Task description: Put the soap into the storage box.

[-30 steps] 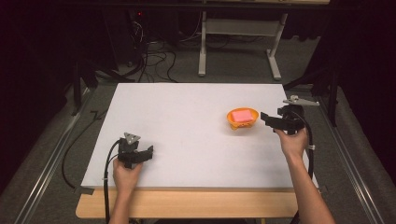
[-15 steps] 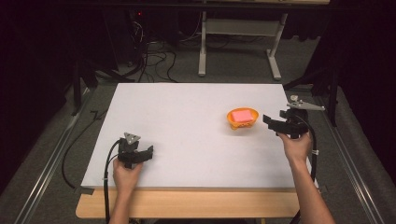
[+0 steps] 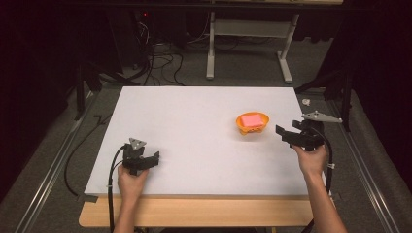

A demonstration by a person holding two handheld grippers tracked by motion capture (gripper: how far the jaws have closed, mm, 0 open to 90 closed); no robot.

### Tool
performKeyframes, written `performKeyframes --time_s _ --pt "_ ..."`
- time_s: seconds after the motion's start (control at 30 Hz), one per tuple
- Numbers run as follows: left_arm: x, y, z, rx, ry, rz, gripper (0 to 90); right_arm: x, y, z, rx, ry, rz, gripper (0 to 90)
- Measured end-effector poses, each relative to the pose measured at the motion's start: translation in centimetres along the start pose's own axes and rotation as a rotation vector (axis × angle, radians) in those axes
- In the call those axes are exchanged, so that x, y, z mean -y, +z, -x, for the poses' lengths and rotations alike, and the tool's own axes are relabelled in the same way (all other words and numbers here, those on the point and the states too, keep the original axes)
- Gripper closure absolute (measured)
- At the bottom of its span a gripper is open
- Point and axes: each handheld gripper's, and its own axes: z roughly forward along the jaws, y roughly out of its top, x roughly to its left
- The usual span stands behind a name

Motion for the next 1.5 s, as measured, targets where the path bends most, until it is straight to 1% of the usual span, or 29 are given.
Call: performKeyframes --time_s 0.13,0.17,0.4,0.53,0.7,0.77,1.0,1.1,1.2,1.23,1.33,1.5 --pt "0.0 0.0 0.0 -0.001 0.003 0.0 22.2 0.5 -0.2 0.0 -0.005 -0.005 0.003 26.5" --pt "0.0 0.0 0.0 -0.002 0.003 0.0 22.1 0.6 -0.2 -0.1 -0.003 0.005 -0.002 26.5" --pt "0.0 0.0 0.0 -0.002 0.004 0.0 22.2 1.6 -0.2 -0.2 -0.015 0.005 -0.004 26.6" --pt "0.0 0.0 0.0 -0.002 0.004 0.0 22.2 2.3 0.2 -0.4 -0.025 0.001 -0.012 26.7" --pt "0.0 0.0 0.0 -0.002 0.004 0.0 22.2 2.9 0.5 -0.6 -0.036 0.013 -0.024 26.7" --pt "0.0 0.0 0.0 -0.003 0.004 0.0 22.2 3.2 0.7 -0.7 -0.04 0.006 -0.024 26.8" --pt "0.0 0.0 0.0 -0.003 0.004 0.0 22.1 4.2 1.2 -0.9 -0.04 0.009 -0.049 27.1" --pt "0.0 0.0 0.1 -0.004 0.003 0.003 22.1 4.5 1.5 -1.0 -0.04 -0.004 -0.057 27.2" --pt "0.0 0.0 0.1 -0.005 0.003 0.003 22.1 4.9 1.8 -1.1 -0.04 -0.002 -0.071 27.2" --pt "0.0 0.0 0.1 -0.004 0.003 0.002 22.1 5.0 1.9 -1.1 -0.041 -0.012 -0.07 27.3" --pt "0.0 0.0 0.0 -0.003 0.005 0.0 22.1 5.5 2.3 -1.2 -0.038 -0.004 -0.084 27.4" --pt "0.0 0.0 0.1 -0.005 0.003 0.003 22.1 6.2 3.0 -1.3 -0.029 -0.027 -0.105 27.3"
